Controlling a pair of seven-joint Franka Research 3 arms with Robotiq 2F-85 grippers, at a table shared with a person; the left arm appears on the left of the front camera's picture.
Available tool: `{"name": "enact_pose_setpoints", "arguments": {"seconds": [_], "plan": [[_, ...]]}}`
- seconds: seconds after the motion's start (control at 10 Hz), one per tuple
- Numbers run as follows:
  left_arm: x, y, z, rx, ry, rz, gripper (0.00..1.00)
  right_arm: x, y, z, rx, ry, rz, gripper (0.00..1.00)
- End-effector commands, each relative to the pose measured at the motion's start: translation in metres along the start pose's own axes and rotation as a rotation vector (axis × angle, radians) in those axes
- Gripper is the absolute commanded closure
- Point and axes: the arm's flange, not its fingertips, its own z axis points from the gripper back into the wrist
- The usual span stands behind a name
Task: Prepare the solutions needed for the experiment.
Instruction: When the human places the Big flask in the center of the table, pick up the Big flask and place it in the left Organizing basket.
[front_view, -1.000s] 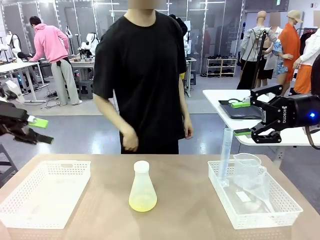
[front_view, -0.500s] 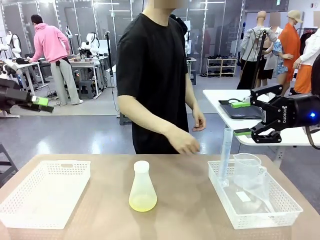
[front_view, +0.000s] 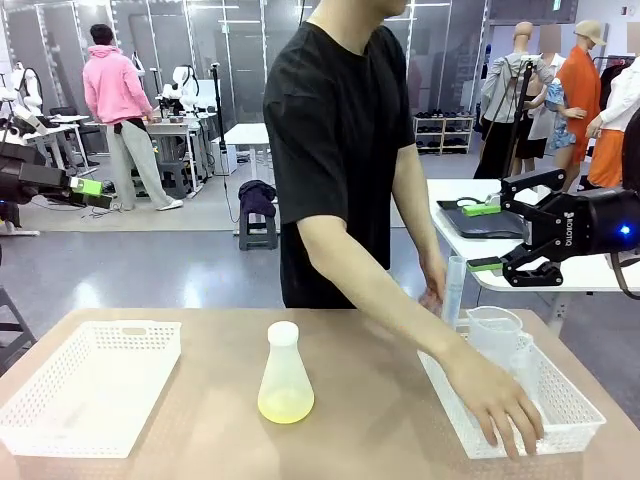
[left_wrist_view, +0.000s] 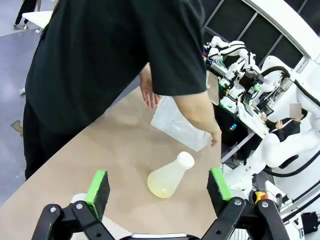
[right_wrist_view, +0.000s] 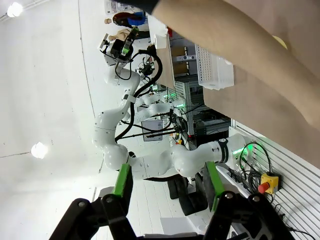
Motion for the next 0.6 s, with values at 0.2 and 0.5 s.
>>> {"name": "enact_pose_setpoints", "arguments": {"seconds": [0.2,0.5], "plan": [[-0.003,-0.006,-0.001,0.004,0.007,0.002,0.00,-0.001,0.001,0.000,0.005,-0.001,0.007,0.28],[0.021,0.036,-0.027,0.051,0.128,-0.357,0.00,-0.001,0.001,0.000,0.005,-0.001,0.007,0.28]]}}
